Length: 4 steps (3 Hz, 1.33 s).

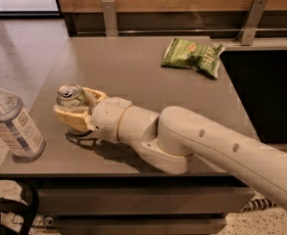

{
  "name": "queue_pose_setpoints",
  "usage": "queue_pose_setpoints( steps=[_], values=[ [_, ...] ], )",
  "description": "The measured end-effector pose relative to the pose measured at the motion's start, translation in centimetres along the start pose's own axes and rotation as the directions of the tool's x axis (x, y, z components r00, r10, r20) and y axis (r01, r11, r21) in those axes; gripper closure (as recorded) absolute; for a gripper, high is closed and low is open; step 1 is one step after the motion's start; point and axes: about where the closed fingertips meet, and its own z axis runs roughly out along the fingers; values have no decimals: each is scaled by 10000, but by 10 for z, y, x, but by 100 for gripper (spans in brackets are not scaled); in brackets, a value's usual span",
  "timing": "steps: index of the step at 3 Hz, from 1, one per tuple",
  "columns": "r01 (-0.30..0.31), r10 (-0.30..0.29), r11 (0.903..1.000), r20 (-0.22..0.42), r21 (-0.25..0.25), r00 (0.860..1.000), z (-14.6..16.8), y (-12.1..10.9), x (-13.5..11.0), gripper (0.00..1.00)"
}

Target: Move 7up can near blue plastic bottle

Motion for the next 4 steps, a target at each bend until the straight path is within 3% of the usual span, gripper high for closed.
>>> queue_pose_setpoints(
  steps=[1, 4],
  values=[
    [-2, 2, 10000, -11, 2, 10000, 0, 0, -1, 82],
    [-1, 1, 10000, -11, -1, 10000, 0, 0, -2, 12]
  ],
)
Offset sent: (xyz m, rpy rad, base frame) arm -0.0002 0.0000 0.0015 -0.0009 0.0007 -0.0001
